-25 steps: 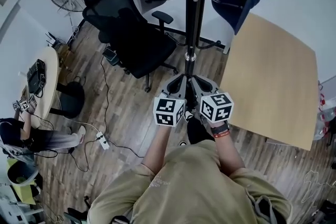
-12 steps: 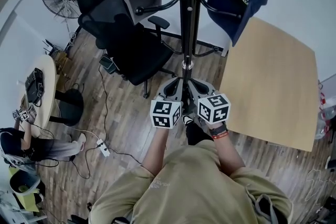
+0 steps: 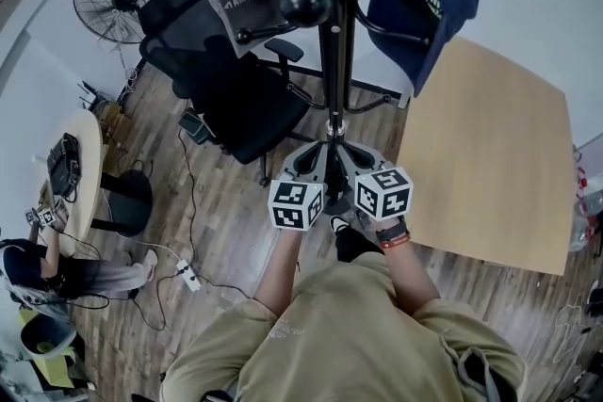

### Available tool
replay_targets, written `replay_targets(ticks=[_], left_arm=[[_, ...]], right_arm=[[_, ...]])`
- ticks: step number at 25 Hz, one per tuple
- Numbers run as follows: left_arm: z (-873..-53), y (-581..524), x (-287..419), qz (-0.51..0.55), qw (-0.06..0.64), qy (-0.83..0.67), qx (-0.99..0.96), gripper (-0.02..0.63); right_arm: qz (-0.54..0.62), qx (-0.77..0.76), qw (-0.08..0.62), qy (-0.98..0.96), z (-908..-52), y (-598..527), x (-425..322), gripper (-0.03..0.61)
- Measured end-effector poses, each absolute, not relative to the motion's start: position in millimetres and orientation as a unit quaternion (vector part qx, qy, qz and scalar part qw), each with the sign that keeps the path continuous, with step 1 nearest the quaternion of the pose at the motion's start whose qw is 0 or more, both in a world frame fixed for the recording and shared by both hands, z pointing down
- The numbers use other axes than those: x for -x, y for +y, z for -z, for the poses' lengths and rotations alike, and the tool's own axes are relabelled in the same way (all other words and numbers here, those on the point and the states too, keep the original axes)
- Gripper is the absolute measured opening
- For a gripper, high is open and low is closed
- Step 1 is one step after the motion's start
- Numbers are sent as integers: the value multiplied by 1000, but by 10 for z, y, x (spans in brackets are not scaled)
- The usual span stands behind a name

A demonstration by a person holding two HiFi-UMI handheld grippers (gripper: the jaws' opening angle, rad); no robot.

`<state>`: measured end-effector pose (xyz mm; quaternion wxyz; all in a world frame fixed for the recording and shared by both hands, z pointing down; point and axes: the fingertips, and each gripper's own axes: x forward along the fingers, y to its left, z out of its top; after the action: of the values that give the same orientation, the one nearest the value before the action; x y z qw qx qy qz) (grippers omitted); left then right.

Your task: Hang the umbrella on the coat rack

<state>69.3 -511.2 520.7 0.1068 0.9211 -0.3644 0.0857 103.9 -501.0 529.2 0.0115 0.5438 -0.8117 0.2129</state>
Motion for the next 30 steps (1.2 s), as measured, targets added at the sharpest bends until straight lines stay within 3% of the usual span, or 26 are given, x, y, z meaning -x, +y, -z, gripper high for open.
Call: replay_targets(ticks=[21,30], left_arm=[[-5482,-5372,-791,-98,136,-347,-923,21],[-5774,-5290,-833,-113,106,-313,-937,23]], right_arm=[[-234,-542,31,-807,-5546,-5217,-1120,18],[-243,-537,48,-807,-5766,-5212,-1110,18]])
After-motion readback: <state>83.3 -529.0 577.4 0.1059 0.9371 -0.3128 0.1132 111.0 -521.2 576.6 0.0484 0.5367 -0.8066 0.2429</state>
